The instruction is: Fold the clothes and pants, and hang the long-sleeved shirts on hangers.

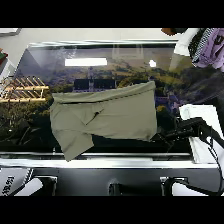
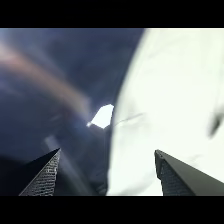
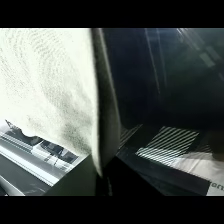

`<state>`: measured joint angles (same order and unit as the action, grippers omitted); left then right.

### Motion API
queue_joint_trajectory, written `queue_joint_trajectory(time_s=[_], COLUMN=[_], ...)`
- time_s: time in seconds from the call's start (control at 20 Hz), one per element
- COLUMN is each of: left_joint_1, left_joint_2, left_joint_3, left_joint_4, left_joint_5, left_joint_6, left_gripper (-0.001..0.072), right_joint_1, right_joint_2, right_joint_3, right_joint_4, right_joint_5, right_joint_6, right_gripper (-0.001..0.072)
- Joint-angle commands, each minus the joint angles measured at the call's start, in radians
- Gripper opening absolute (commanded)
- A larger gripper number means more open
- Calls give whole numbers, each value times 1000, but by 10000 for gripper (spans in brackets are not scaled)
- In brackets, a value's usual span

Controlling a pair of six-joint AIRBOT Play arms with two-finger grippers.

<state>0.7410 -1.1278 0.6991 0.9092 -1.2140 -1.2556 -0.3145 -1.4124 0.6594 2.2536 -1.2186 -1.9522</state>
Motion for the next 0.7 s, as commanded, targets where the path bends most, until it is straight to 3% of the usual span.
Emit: queue_joint_trajectory(time_s=[0.0, 0.65], left_joint_1=[44, -175], left_joint_2=[0, -133], left_joint_3=[-81, -134], left_joint_4=[-161, -215], left_joint_5=[59, 211], left_joint_6=[160, 156], left_gripper=[676, 660], right_joint_1=[1, 1], right_joint_2=[1, 4], right_joint_3=[1, 2], right_joint_4=[2, 8], right_joint_5=[-3, 17], right_joint_6=[0, -4], right_gripper=[32, 32])
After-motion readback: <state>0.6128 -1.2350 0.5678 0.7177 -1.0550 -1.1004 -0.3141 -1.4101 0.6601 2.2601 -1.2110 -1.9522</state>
